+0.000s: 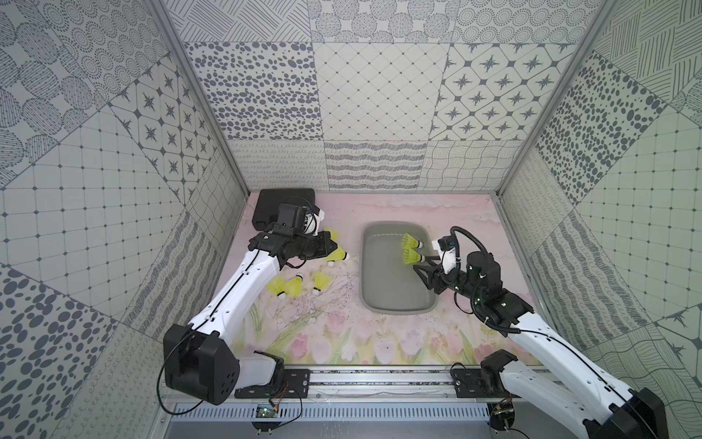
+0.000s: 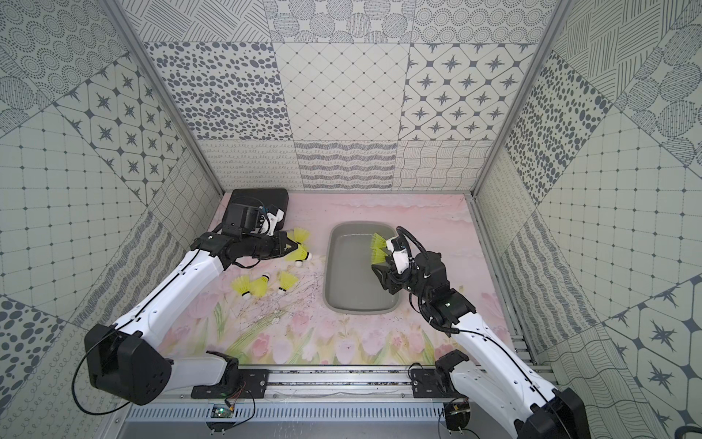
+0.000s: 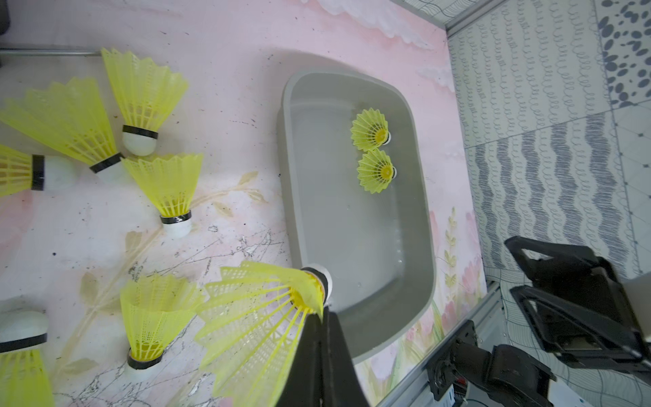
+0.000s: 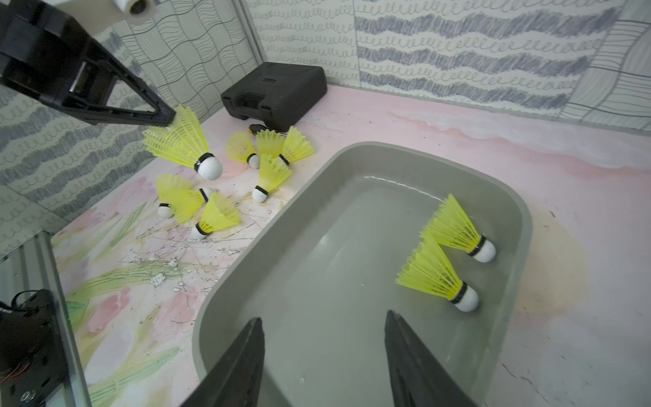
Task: Put the shuttlecocks into the storage box
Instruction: Place the shuttlecock in the storage box.
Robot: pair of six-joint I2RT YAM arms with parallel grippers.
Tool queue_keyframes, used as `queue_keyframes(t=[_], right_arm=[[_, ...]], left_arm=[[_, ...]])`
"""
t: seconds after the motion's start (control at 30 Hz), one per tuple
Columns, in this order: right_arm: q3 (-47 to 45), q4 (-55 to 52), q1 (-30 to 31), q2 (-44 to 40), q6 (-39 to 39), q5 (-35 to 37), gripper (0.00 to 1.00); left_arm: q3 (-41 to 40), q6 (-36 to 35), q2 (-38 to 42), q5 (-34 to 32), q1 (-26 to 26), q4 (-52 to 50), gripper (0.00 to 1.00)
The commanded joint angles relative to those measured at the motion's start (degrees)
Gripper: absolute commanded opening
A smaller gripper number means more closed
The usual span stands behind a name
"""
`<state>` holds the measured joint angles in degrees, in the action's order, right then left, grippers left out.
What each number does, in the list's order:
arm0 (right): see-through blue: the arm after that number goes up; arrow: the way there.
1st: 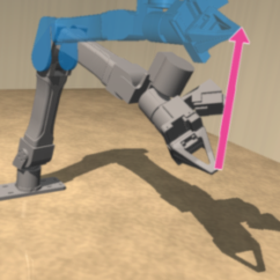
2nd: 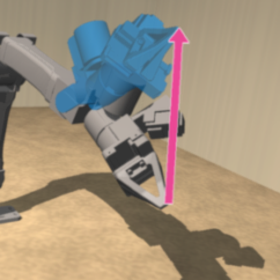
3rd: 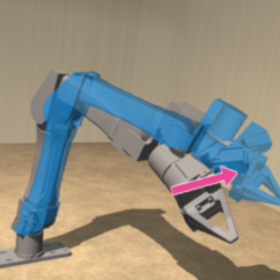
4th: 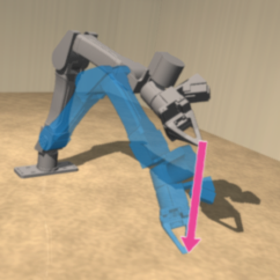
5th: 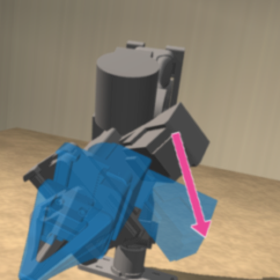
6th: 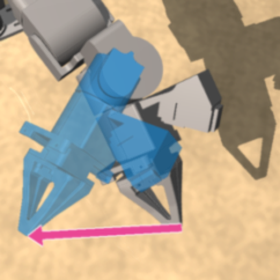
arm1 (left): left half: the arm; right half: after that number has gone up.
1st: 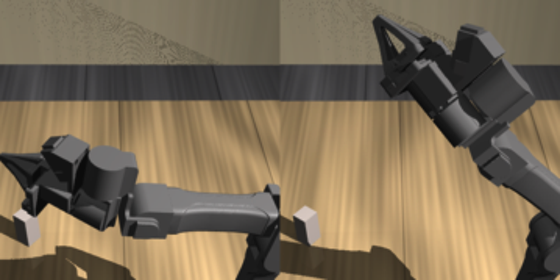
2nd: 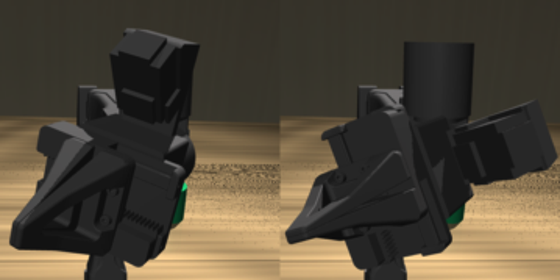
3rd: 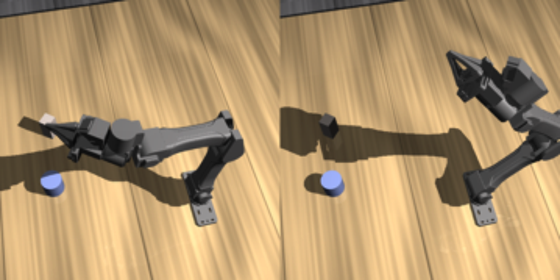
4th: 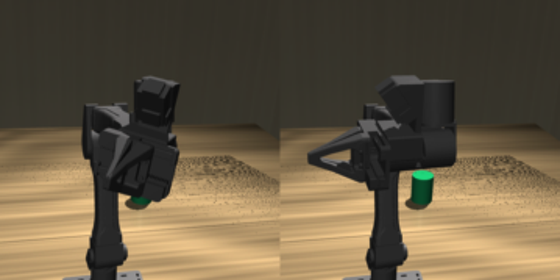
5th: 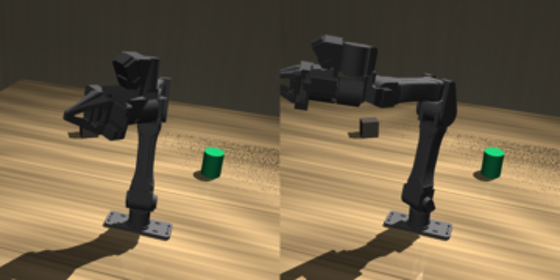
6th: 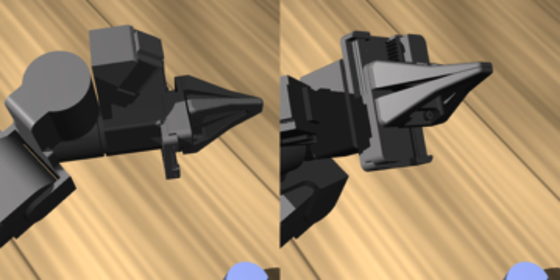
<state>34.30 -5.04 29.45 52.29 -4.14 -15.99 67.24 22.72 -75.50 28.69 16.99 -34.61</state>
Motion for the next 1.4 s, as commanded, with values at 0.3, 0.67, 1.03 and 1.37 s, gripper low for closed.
queue_keyframes(t=[0.3,0.67,1.03,1.37], right_arm=[[10.1,7.2,12.6,15.4,9.1,-6.7,0.58],[15.8,7.4,14.6,23.9,10.0,-8.8,0.59],[18.0,7.3,15.7,27.4,10.0,-10.7,0.58],[17.8,7.5,16.0,27.4,9.5,-8.0,0.38]], left_arm=[[3.2,-3.7,-0.4,15.0,5.0,-5.6,0.00],[3.8,-4.6,-0.7,16.9,6.2,-7.2,0.00],[3.7,-4.3,-0.7,17.3,6.4,-6.8,0.00],[3.7,-3.9,-0.7,17.1,6.5,-6.2,0.00]])
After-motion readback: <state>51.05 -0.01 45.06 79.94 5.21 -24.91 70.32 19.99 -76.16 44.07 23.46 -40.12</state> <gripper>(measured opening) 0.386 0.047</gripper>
